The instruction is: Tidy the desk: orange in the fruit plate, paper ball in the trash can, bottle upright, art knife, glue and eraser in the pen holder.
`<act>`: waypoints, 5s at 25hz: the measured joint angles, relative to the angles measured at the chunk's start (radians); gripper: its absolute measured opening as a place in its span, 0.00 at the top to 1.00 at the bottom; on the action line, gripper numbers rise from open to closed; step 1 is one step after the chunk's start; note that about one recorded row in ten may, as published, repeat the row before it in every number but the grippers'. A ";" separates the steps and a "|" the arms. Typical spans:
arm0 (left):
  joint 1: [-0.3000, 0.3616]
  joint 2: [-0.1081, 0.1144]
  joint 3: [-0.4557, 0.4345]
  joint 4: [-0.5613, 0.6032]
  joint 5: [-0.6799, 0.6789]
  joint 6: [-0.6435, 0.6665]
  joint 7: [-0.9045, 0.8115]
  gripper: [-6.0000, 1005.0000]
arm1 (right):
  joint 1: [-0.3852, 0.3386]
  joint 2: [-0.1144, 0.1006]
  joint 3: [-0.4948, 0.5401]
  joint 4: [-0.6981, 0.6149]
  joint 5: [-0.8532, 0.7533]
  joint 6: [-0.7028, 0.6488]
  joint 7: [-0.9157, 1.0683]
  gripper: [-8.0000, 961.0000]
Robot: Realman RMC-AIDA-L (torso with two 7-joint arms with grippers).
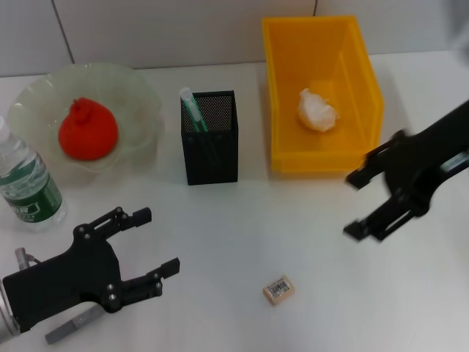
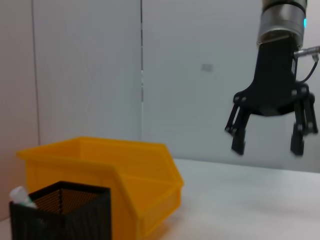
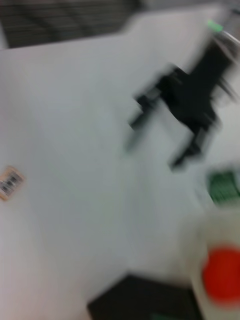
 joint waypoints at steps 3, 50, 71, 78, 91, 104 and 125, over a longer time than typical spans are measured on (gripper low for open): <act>-0.001 0.003 -0.001 0.000 0.005 0.025 -0.007 0.16 | 0.029 0.027 -0.050 -0.010 -0.051 0.007 -0.043 0.13; -0.050 -0.001 -0.053 -0.095 0.031 0.044 -0.105 0.16 | 0.107 0.068 -0.615 0.352 -0.083 0.447 -0.460 0.16; -0.054 -0.007 -0.049 -0.102 0.030 0.044 -0.105 0.16 | 0.121 0.069 -0.623 0.411 -0.072 0.485 -0.452 0.45; -0.057 -0.008 -0.047 -0.102 0.030 0.045 -0.104 0.16 | 0.129 0.071 -0.650 0.426 -0.072 0.492 -0.451 0.49; -0.068 -0.006 -0.050 -0.102 0.030 0.053 -0.105 0.16 | 0.138 0.070 -0.594 0.422 -0.048 0.497 -0.432 0.70; -0.049 -0.003 -0.064 -0.096 0.027 0.107 -0.082 0.16 | 0.033 0.064 -0.169 0.154 0.061 0.596 -0.194 0.71; -0.061 -0.006 -0.062 -0.093 0.031 0.144 -0.113 0.16 | 0.131 0.059 -0.113 0.512 0.213 0.921 -0.136 0.69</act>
